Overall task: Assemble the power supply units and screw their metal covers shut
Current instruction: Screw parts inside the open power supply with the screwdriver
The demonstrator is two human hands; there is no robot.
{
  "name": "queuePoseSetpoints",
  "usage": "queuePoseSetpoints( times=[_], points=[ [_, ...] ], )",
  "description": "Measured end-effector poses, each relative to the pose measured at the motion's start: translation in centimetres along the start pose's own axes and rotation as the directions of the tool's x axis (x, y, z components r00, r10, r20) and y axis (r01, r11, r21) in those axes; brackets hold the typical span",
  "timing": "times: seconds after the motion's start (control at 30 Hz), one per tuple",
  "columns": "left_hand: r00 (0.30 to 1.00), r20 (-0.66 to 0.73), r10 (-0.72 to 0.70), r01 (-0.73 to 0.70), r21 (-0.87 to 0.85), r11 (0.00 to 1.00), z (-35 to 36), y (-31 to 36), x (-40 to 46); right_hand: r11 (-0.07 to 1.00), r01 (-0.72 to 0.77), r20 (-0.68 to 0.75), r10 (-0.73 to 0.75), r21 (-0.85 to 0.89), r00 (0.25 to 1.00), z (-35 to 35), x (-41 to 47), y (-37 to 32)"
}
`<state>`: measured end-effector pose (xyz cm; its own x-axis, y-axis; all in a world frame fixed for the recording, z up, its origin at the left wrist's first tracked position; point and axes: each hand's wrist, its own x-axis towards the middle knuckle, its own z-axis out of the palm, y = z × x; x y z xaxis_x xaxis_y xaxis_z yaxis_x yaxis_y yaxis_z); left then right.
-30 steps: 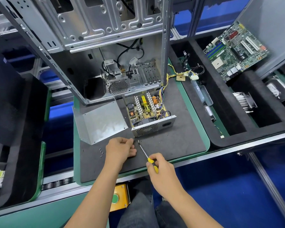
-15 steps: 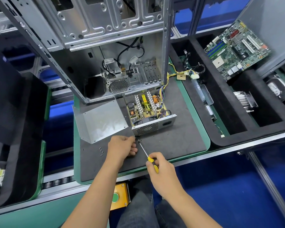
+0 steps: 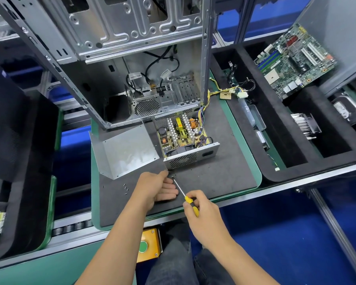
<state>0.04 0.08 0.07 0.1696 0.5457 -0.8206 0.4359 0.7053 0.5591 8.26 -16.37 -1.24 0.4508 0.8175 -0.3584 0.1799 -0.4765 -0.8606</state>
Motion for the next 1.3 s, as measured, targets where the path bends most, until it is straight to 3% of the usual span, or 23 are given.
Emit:
queuePoseSetpoints(
  times=[0.2,0.53,0.8,1.3],
  points=[
    [0.996,0.079,-0.046,0.05,-0.042,0.998,-0.2,0.2,-0.3,1.0,-0.005,0.017,0.005,-0.011,1.0,0.1,-0.2,-0.2],
    [0.995,0.09,-0.036,0.044,-0.081,0.996,0.2,-0.6,-0.3,0.997,0.021,0.019,-0.02,-0.068,1.0,0.0,-0.4,-0.5],
    [0.997,0.074,-0.03,0.048,-0.26,0.964,1.1,-1.4,-0.1,0.992,0.045,0.006,-0.045,-0.117,0.999,0.1,-0.4,-1.0],
    [0.997,0.056,0.058,-0.034,-0.365,0.931,2.2,-2.2,-0.5,0.998,-0.023,-0.005,0.023,0.052,1.0,1.2,-0.3,-0.3]
  ],
)
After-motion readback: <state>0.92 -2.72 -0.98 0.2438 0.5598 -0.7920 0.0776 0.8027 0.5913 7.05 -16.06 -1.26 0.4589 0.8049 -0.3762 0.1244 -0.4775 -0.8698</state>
